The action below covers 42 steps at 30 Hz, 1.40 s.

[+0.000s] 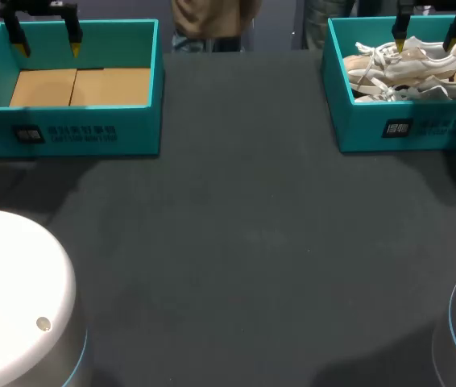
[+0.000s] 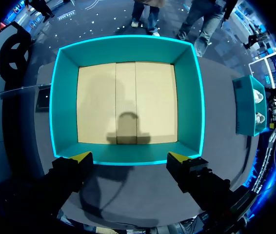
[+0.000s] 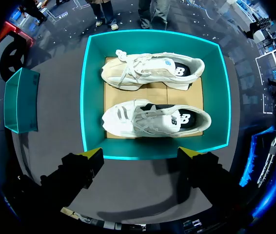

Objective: Take the shoe out of the shoebox, open the shoe tongue, remove and reinsert the insole, then place the shoe into the shoebox

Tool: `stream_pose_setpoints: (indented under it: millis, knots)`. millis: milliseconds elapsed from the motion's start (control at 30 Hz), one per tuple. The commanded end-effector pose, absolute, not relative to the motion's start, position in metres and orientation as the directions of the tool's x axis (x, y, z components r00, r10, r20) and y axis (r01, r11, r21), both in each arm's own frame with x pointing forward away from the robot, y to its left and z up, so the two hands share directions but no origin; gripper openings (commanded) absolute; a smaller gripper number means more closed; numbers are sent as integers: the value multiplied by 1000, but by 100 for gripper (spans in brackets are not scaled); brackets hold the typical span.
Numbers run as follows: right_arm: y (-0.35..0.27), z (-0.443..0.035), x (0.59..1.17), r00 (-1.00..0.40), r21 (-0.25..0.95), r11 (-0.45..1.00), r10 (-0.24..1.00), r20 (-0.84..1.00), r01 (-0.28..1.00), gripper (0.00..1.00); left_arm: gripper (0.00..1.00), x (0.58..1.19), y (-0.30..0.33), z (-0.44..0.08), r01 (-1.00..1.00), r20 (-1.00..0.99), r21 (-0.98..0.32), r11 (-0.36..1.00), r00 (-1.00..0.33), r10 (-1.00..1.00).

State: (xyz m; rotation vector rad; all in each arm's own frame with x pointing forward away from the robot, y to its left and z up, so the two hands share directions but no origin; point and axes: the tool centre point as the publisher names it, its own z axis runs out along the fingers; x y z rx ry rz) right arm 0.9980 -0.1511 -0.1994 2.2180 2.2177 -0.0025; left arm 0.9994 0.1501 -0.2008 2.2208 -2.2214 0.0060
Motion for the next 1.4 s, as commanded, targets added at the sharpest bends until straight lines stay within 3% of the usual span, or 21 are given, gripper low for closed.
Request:
stream_pose_setpoints:
  millis: [33,633,1400]
  knots:
    - [-151,-199,998,0,2,0,1000,-5,1000,100,100,1000,150,-201,-1000,2,-1,0,0,-1000]
    - [-158,-201,1002,17,-8,-17,1000,-17,1000,100,100,1000,150,-201,-1000,2,-1,0,0,-1000]
    - [-241,-233,1000,46,-40,-49,996,-76,998,100,100,1000,150,-201,-1000,2,-1,0,0,-1000]
